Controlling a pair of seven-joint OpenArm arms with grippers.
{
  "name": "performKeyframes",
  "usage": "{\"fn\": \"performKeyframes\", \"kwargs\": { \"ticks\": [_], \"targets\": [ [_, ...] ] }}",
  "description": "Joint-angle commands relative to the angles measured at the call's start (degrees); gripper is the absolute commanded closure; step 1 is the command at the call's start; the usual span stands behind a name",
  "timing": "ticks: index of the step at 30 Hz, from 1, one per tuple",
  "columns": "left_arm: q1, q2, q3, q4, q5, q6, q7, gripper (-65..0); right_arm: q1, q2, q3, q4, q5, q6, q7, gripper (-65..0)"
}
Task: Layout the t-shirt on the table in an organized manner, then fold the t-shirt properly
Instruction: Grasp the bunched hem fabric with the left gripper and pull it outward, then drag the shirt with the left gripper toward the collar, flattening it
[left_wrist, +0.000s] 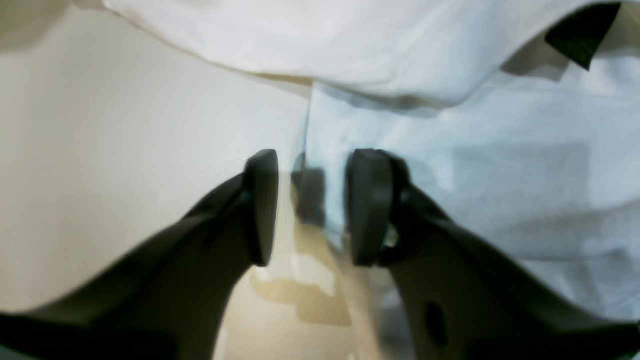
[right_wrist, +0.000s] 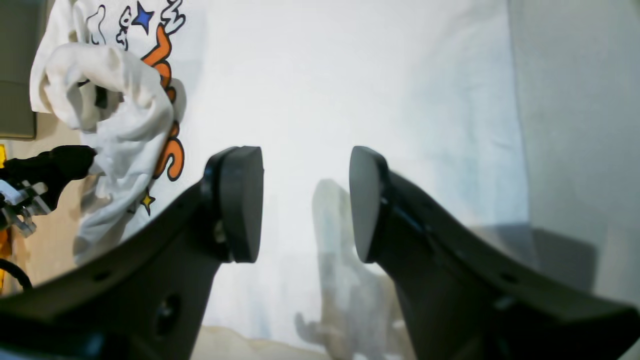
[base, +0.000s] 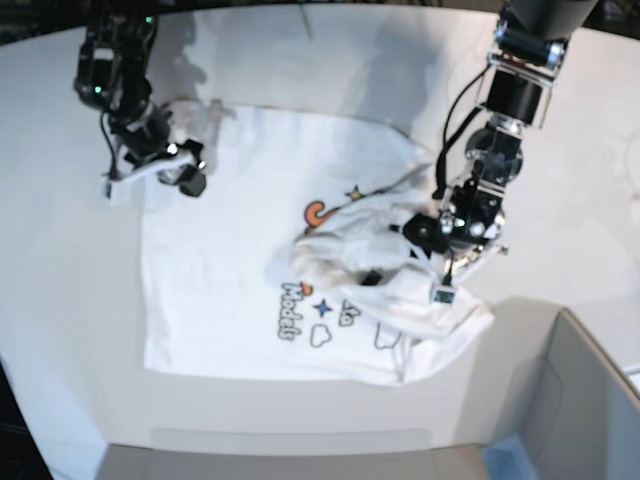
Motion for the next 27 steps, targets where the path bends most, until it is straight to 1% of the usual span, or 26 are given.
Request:
{"fn": "performKeyframes", "kwargs": {
  "ticks": [1, 3, 4, 8, 12, 16, 19, 23, 24, 27],
  "targets": [
    [-1.4, -0.2, -0.6, 0.9, 0.4, 0.1, -0.7, -14.1, 0.5, 0.4, 0.2, 1.1, 0.6, 0.6, 1.0, -28.0],
    [-1.4, -0.1, -0.6, 0.7, 0.4, 0.1, -0.8, -8.1, 0.4, 0.4, 0.2, 1.1, 0.6, 0.6, 1.0, -28.0],
    [-1.5, -0.1, -0.6, 0.6, 0.4, 0.1, -0.8, -6.7, 0.4, 0.4, 0.2, 1.1, 0.6, 0.6, 1.0, -28.0],
    [-1.5, -0.1, -0.7, 1.7, 0.4, 0.1, -0.6, -6.3, 0.5, 0.4, 0.4, 1.1, 0.6, 0.6, 1.0, -28.0],
    [-1.4, -0.1, -0.7, 6.3, 0.4, 0.1, -0.5, -3.7, 0.5, 0.4, 0.5, 1.1, 0.6, 0.6, 1.0, -28.0],
    [-0.4, -0.1, -1.7, 11.5, 0.5, 0.1, -0.4, -3.4, 0.5, 0.4, 0.6, 1.1, 0.6, 0.6, 1.0, -28.0],
    [0.8, 0.9, -5.9, 14.8, 0.5, 0.1, -0.3, -3.4, 0.5, 0.4, 0.7, 0.5, -0.2, 0.6, 1.1, -28.0],
    [2.5, 1.5, -13.3, 19.4, 0.5, 0.1, -0.3, -3.4, 1.6, 0.4, 0.7, -1.1, -5.4, 0.6, 1.1, -28.0],
    [2.9, 1.5, -15.6, 20.6, 0.5, 0.1, -0.3, -3.4, 1.6, 0.4, 0.7, -1.5, -6.7, 0.6, 1.2, -28.0],
    [3.6, 1.5, -22.9, 23.5, 0.5, 0.2, -0.3, -3.3, 2.5, 0.4, 0.8, -1.7, -8.0, 0.6, 1.2, -28.0]
  ]
}}
